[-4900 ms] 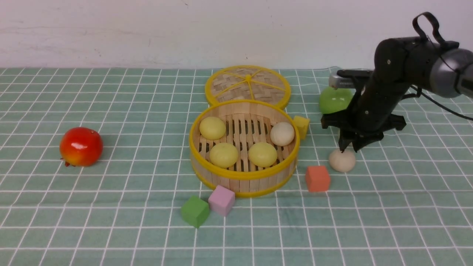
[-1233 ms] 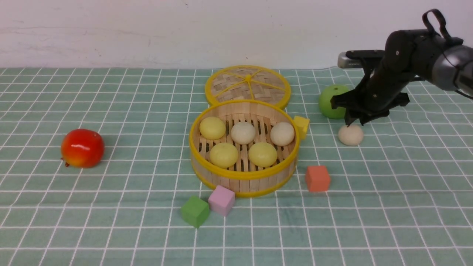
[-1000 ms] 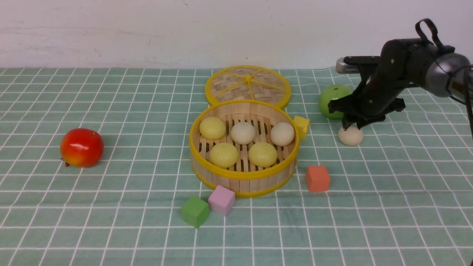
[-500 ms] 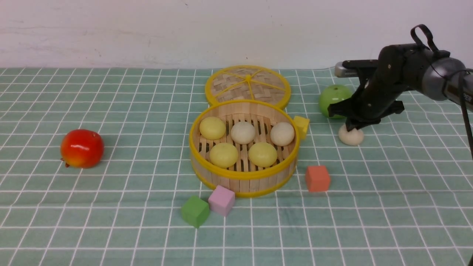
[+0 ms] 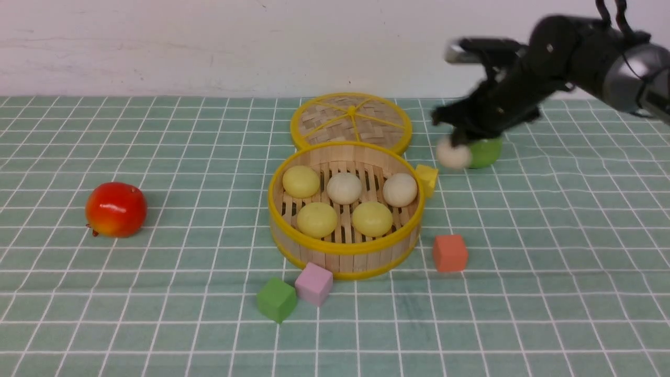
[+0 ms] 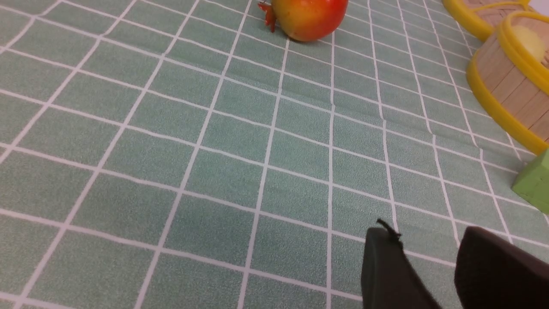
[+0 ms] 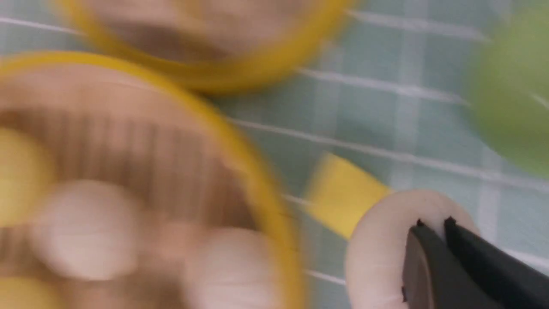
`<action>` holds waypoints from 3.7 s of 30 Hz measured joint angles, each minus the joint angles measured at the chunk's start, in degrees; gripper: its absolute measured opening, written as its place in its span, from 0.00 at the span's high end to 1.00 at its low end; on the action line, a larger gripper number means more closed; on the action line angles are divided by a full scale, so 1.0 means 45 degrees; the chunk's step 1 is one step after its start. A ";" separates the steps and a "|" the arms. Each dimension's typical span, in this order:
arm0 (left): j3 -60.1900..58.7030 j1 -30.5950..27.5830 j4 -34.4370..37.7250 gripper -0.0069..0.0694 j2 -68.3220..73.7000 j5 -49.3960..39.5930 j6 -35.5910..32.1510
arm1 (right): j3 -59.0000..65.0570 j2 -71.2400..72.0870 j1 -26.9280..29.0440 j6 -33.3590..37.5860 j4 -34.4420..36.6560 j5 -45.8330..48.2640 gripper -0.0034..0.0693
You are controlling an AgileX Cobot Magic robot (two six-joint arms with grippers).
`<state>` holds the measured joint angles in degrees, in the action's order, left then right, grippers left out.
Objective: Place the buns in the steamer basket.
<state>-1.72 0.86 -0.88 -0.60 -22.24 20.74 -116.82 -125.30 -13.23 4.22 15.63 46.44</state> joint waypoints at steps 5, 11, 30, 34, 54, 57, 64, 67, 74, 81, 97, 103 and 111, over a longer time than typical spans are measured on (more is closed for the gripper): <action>0.0000 0.0000 0.0000 0.60 0.0000 0.0000 0.0000 | -0.0155 -0.0182 -0.1089 0.1250 0.0913 -0.0965 0.95; 0.0000 0.0000 0.0000 0.60 0.0000 0.0000 0.0000 | -0.0155 -0.1082 -0.1418 0.1759 0.1123 -0.1841 0.95; 0.0000 0.0000 0.0000 0.60 0.0000 0.0000 0.0000 | -0.0155 -0.1835 -0.1406 0.1801 0.1079 -0.2310 0.75; 0.0000 0.0000 0.0000 0.60 0.0000 0.0000 0.0000 | -0.0155 -0.1238 -0.1394 0.1762 0.0995 -0.1656 0.53; 0.0000 0.0000 0.0000 0.60 0.0000 0.0000 0.0000 | 0.4496 0.9729 0.0625 -0.1117 -0.1152 0.3752 0.98; 0.0000 0.0000 0.0000 0.60 0.0000 0.0000 0.0000 | 0.7192 1.1697 0.0625 -0.1142 -0.1152 0.2632 0.98; 0.0000 0.0000 0.0000 0.60 0.0000 0.0000 0.0000 | 1.1998 1.5370 0.0625 -0.1152 -0.1200 0.0558 0.98; 0.0000 0.0000 0.0000 0.60 0.0000 0.0000 0.0000 | 1.3196 1.6186 0.0625 -0.1152 -0.1264 0.0563 0.98; 0.0000 0.0000 0.0000 0.60 0.0000 0.0000 0.0000 | 1.5243 1.7514 0.0625 -0.0938 -0.1424 0.1632 0.97; 0.0000 0.0000 0.0000 0.60 0.0000 0.0000 0.0000 | 1.5609 1.7710 0.0625 -0.0240 -0.2542 0.3337 0.97; 0.0000 0.0000 0.0000 0.60 0.0000 0.0000 0.0000 | 2.3598 2.7410 0.2770 0.0044 -0.2773 -0.4291 0.95; 0.0000 0.0000 0.0000 0.60 0.0000 0.0000 0.0000 | 2.6058 2.7970 0.3172 0.0023 -0.1947 -0.5012 0.95; 0.0000 0.0000 0.0000 0.60 0.0000 0.0013 0.0000 | 2.6128 2.7984 0.3160 0.0012 -0.1623 -0.5307 0.93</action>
<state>-1.72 0.86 -0.88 -0.60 -22.18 20.74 0.75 0.62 1.00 4.27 8.32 22.56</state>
